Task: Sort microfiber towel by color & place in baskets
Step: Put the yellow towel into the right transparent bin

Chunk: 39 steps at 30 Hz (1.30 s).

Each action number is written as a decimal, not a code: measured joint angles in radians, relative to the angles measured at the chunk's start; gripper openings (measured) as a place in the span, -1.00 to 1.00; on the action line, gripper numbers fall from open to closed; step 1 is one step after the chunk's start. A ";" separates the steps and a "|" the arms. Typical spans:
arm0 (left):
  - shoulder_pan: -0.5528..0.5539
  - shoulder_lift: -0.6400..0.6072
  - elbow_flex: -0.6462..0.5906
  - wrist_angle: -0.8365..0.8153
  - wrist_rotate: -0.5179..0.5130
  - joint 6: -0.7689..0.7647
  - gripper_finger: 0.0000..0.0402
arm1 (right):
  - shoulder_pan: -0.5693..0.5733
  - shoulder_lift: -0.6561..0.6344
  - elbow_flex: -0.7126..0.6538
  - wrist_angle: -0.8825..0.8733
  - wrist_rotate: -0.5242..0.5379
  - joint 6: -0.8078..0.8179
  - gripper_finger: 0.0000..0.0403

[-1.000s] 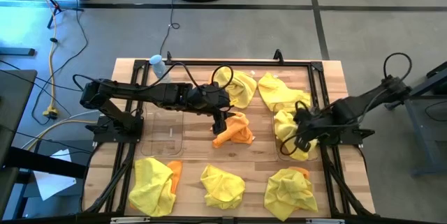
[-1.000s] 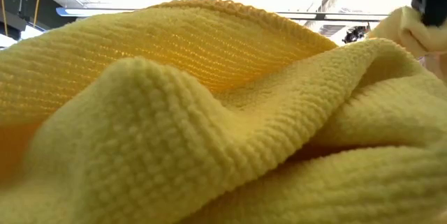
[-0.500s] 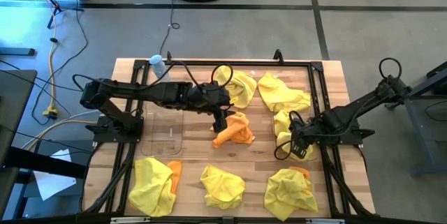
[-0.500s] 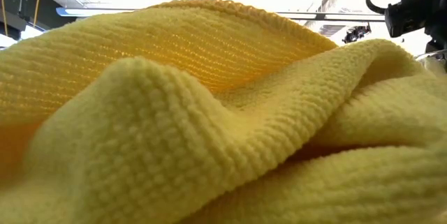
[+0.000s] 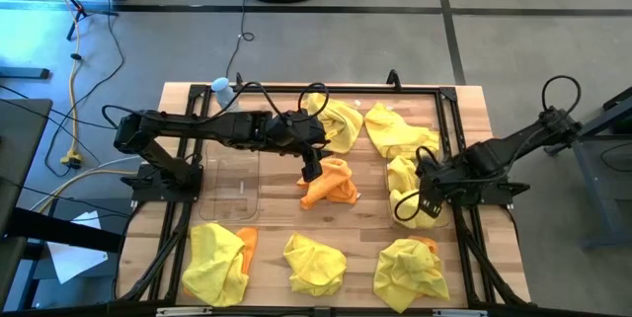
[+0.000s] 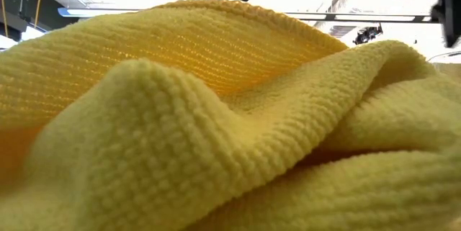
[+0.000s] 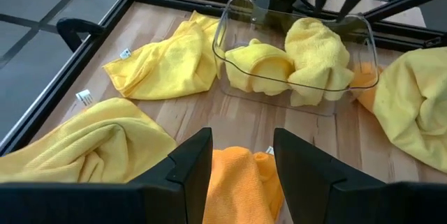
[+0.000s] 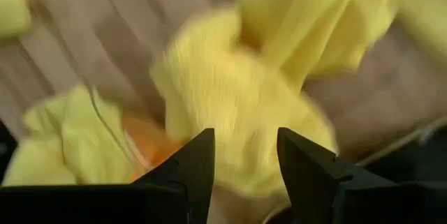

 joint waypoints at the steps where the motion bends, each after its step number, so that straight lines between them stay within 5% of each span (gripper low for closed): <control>1: 0.000 0.000 0.000 0.000 0.000 0.000 -0.29 | 0.000 0.000 0.010 0.011 0.035 -0.037 -0.25; 9: 0.000 0.000 -0.001 -0.003 0.000 0.001 -0.29 | 0.000 0.099 0.016 0.070 0.084 -0.304 -0.29; 21: 0.000 0.000 -0.001 -0.003 0.001 0.000 -0.29 | 0.000 0.360 0.009 0.060 0.004 -0.412 -0.40; 39: 0.002 0.000 -0.001 0.001 -0.013 -0.026 -0.29 | -0.007 0.162 -0.320 0.333 -0.062 -0.279 -0.71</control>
